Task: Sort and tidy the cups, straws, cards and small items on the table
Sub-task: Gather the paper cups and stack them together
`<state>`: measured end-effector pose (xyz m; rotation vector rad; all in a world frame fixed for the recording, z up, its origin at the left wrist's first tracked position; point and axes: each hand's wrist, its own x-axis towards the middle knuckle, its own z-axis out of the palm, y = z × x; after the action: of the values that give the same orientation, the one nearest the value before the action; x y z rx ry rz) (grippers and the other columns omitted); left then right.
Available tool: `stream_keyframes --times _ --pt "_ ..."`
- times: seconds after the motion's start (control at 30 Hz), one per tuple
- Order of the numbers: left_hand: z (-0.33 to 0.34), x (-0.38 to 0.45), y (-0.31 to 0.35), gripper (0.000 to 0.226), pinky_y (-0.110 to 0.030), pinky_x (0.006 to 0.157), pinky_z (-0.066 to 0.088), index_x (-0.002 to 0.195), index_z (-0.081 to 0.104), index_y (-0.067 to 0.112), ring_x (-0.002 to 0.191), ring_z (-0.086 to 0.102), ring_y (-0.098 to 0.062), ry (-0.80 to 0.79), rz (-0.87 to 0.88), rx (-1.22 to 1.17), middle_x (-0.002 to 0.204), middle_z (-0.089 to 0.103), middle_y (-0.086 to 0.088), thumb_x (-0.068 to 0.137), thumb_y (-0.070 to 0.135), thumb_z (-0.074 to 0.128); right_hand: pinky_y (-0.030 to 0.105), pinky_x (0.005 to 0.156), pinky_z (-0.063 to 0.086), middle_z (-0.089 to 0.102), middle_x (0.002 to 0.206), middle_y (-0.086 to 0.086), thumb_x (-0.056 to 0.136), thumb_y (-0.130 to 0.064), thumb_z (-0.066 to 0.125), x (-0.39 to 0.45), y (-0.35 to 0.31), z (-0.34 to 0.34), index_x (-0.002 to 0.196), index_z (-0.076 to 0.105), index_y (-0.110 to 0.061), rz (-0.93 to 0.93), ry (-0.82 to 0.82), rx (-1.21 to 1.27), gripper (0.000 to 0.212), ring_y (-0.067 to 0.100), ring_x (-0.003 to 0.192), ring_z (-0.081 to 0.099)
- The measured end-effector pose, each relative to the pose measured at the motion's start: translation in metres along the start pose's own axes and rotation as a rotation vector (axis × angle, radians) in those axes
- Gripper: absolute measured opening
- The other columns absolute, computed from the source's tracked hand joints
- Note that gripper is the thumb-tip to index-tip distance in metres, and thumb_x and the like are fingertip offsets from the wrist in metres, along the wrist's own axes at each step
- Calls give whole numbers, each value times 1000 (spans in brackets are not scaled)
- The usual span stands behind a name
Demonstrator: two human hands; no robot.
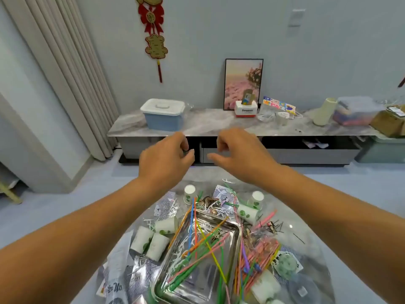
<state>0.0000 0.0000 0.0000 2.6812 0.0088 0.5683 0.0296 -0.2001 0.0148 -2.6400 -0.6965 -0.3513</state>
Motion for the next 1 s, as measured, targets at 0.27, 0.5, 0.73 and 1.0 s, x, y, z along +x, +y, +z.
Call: stream_keyframes --times 0.27,0.5,0.73,1.0 --pt "103 -78 -57 15 -26 54 29 90 53 35 67 53 0 -27 -8 -60 76 63 14 92 48 60 32 78 30 49 86 -10 91 -52 65 -63 29 114 89 50 -27 -99 -19 -11 29 16 82 48" --pt "170 -121 -77 17 -28 58 36 93 55 32 74 57 -7 -45 5 -61 78 64 12 91 47 61 35 82 36 49 90 -10 90 -53 64 -100 47 189 91 52 -28 -148 -51 -56 28 17 86 49" --pt "205 -155 -85 17 -33 65 41 91 59 31 78 60 -12 -17 47 -71 77 65 13 88 48 62 33 82 30 52 94 -7 91 -53 64 -127 60 227 92 56 -26 -154 -35 -47 28 18 92 53" --pt "212 -185 -73 16 -32 65 37 86 61 33 77 60 -12 6 70 -26 74 64 16 83 48 59 41 89 44 56 98 0 92 -51 64 -158 56 232 92 63 -21 -179 -33 -84 30 22 92 57"
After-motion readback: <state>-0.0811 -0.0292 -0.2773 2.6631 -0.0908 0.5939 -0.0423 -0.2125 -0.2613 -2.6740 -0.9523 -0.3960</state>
